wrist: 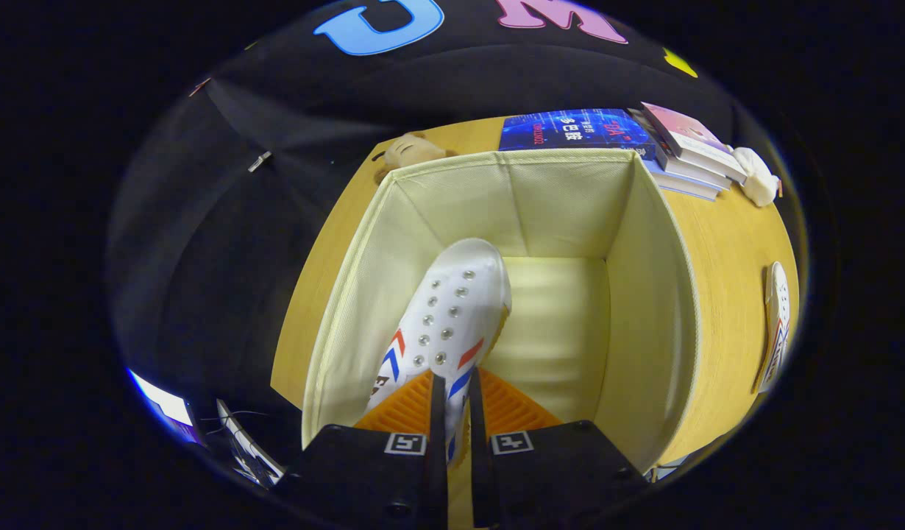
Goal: Open the storage box then place both shoes into the box .Put the left shoe in first, then the right shoe, with the right side of both shoes facing outward in a uniform manner.
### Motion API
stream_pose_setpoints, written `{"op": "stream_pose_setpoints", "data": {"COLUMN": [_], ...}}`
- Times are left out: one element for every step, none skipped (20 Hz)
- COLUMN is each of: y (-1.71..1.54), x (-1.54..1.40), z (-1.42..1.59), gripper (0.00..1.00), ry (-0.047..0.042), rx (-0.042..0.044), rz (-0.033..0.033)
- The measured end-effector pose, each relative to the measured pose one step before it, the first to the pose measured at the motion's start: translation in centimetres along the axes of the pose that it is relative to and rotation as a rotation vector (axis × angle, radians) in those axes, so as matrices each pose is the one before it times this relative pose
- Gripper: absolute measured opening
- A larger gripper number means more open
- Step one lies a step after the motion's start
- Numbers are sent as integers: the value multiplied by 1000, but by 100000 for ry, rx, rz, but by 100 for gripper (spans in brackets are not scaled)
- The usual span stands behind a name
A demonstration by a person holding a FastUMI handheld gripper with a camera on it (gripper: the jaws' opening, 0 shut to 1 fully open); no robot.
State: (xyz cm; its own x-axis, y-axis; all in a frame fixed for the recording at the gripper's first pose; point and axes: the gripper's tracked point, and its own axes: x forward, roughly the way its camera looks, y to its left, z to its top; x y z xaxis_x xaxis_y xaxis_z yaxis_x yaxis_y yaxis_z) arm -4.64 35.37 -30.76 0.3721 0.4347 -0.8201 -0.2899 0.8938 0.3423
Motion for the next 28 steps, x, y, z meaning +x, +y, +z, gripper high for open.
{"op": "stream_pose_setpoints", "data": {"y": [485,26,-492,-1150,-1723,-1776,-2365,-2542,-2431,-2571,-2451,-2668,-2591,-2693,-2428,-2556,-2560,-2542,-2319,-2137,-1802,-1444,-1117,-934,-708,-496,-390,-254], "x": [-779,-1402,-1591,-1972,-2531,-1763,-2232,-1832,-1380,-1245,-857,-657,-541,-219,-66,99,242,452,462,689,735,846,778,937,953,1164,1005,1173], "z": [608,950,872,780,899,751,552,254,-276,-393,-520,-741,-743,-931,-907,-942,-840,-948,-1140,-1175,-1151,-1159,-842,-775,-707,-543,-293,-485], "gripper": [30,53,75,98,96,100,98,97,99,99,99,99,99,99,99,99,99,99,99,99,99,99,99,99,99,99,99,99], "ry": [-1504,-2855,-3238,-3357,-3465,-3971,-3527,-2314,-1217,-633,-10,468,699,1167,1503,1300,1121,1091,1455,1600,2186,2434,1891,1803,1990,1537,883,1955], "rx": [-769,-1739,-2731,-4807,-5720,-5197,-4382,-3023,-1345,-42,777,1295,1639,2123,2274,1934,1442,951,288,-209,-285,134,230,8,-162,-1268,-704,-316], "rz": [4510,1825,1980,-1138,-2408,-2326,-3989,-3703,-3366,-3099,-2882,-3079,-3079,-3215,-2730,-2662,-3237,-3147,-3255,-2465,-1926,-952,-296,-210,197,520,26,-117]}}
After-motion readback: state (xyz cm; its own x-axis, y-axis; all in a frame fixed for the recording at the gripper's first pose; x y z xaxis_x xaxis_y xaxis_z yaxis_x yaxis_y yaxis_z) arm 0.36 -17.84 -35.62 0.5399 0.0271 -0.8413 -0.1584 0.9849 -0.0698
